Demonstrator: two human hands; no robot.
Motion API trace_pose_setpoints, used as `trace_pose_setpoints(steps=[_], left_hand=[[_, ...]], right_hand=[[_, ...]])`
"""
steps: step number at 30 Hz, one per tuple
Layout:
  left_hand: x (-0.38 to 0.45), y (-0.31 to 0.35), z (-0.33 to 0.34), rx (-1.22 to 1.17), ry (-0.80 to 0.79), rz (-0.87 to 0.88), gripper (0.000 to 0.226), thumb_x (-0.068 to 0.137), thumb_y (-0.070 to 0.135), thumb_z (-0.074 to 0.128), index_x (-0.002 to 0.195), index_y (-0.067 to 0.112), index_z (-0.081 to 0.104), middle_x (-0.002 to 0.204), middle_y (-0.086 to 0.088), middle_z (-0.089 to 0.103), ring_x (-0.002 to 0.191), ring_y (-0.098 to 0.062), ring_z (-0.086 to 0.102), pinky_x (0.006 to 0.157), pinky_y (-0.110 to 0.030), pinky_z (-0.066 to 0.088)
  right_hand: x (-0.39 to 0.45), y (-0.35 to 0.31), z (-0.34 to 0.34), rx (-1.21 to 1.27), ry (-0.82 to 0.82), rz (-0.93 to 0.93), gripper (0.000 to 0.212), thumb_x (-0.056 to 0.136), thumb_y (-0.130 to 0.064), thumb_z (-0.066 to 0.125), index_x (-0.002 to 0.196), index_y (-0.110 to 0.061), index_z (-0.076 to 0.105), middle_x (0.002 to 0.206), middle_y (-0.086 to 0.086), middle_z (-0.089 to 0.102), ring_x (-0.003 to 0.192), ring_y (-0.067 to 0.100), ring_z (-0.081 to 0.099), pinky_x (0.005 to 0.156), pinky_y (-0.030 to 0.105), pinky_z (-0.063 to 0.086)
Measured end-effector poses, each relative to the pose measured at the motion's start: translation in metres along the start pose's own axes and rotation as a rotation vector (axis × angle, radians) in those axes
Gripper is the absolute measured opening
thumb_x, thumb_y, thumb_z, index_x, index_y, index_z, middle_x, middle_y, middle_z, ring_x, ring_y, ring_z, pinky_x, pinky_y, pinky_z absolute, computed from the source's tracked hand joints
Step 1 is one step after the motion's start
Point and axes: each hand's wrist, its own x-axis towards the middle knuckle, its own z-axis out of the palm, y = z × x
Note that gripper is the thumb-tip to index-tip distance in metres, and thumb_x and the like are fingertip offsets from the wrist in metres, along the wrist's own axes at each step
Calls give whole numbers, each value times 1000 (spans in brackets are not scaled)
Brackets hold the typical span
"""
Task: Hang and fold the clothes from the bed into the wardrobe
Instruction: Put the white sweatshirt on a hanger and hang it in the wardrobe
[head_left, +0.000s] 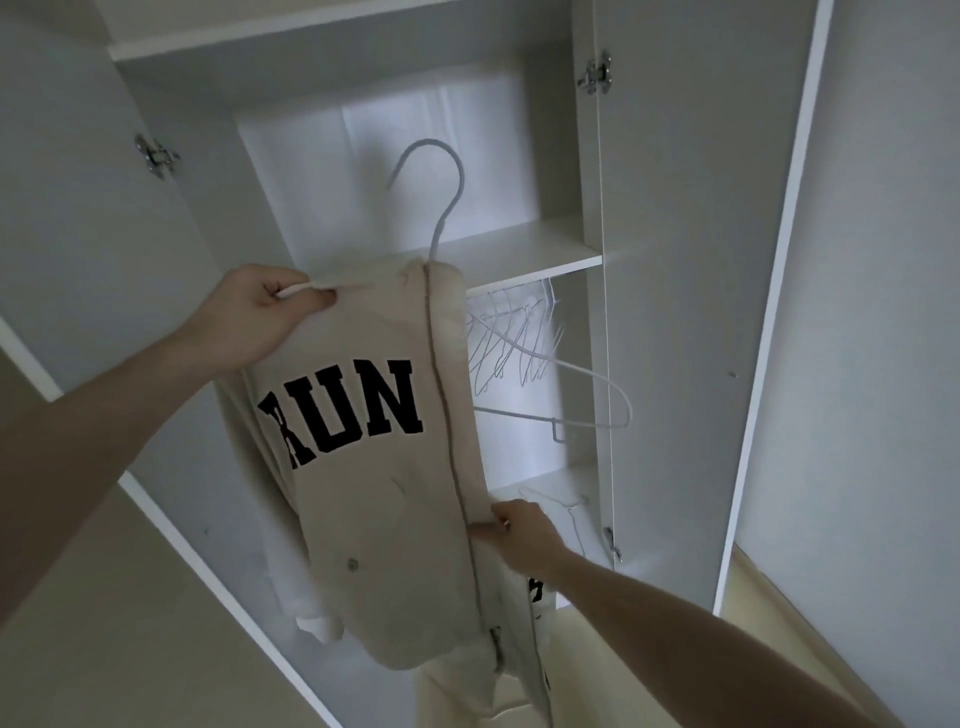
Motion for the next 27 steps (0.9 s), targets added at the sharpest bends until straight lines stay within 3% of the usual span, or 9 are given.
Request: trace_pose_setpoints(steps=[3, 5, 7, 9, 12, 16, 20, 23, 27], left_hand=[[-1, -13, -9, -66, 0, -32, 42, 93, 38, 67, 56, 19, 56, 46, 14, 37, 42, -2, 35, 39, -17, 25], [-5, -24, -15, -109, 6, -72, 47, 83, 49, 66, 57, 13, 48, 50, 9, 35, 44, -7, 34, 40, -19, 21], [-7, -33, -17, -152, 29, -75, 55, 79, 52, 66, 60, 6, 44, 55, 2, 31, 46, -11, 30, 41, -21, 18], [-5, -35, -17, -200, 51, -79, 63, 78, 52, 67, 66, -5, 42, 57, -1, 29, 46, -11, 28, 41, -21, 17], [-4, -31, -15, -202, 25, -51, 59, 79, 52, 68, 61, 3, 40, 53, 5, 26, 43, -9, 24, 40, -18, 15], [-7, -34, -12, -140, -60, 33, 52, 82, 50, 67, 51, 15, 44, 49, 14, 29, 42, -2, 27, 40, -18, 19], [-14, -54, -15, 88, -111, 63, 66, 80, 72, 58, 57, 12, 46, 50, 6, 32, 44, -9, 33, 45, -30, 21], [-21, -70, -6, 407, -110, 31, 72, 79, 85, 42, 66, 17, 60, 50, -3, 53, 41, -6, 49, 48, -27, 36], [-29, -83, 10, 575, -57, -54, 58, 88, 78, 39, 69, 31, 68, 55, 10, 62, 54, -2, 59, 54, -25, 41]], right_hand=[[13, 15, -56, 35, -23, 40, 48, 90, -52, 71, 54, -26, 54, 52, -10, 41, 52, 10, 39, 57, 31, 32], [16, 20, -104, 93, -57, 20, 54, 87, -54, 75, 54, -21, 47, 53, -11, 34, 52, 9, 33, 53, 26, 28], [20, 16, -143, 33, -113, 3, 49, 81, -54, 80, 57, -20, 54, 55, -10, 42, 53, 9, 41, 53, 19, 34], [22, 13, -161, -43, -213, -10, 47, 74, -50, 85, 63, -13, 58, 59, -4, 49, 54, 13, 51, 55, 22, 42], [21, 14, -169, -149, -256, -9, 48, 75, -42, 87, 68, -5, 58, 58, 0, 50, 52, 14, 57, 57, 25, 47], [27, 12, -208, -219, -70, -33, 35, 89, -35, 79, 61, -25, 60, 54, -12, 52, 51, 3, 49, 58, 22, 41], [32, -21, -250, 51, 162, -32, 39, 97, -21, 71, 64, -18, 50, 56, -8, 38, 52, 9, 36, 49, 22, 31], [35, -63, -274, 213, 256, -63, 30, 98, -17, 67, 73, -14, 51, 54, -7, 37, 48, 8, 32, 45, 21, 22], [41, -125, -294, 318, 327, -118, 15, 92, -15, 72, 80, -15, 63, 71, -3, 55, 62, 8, 48, 60, 24, 36]])
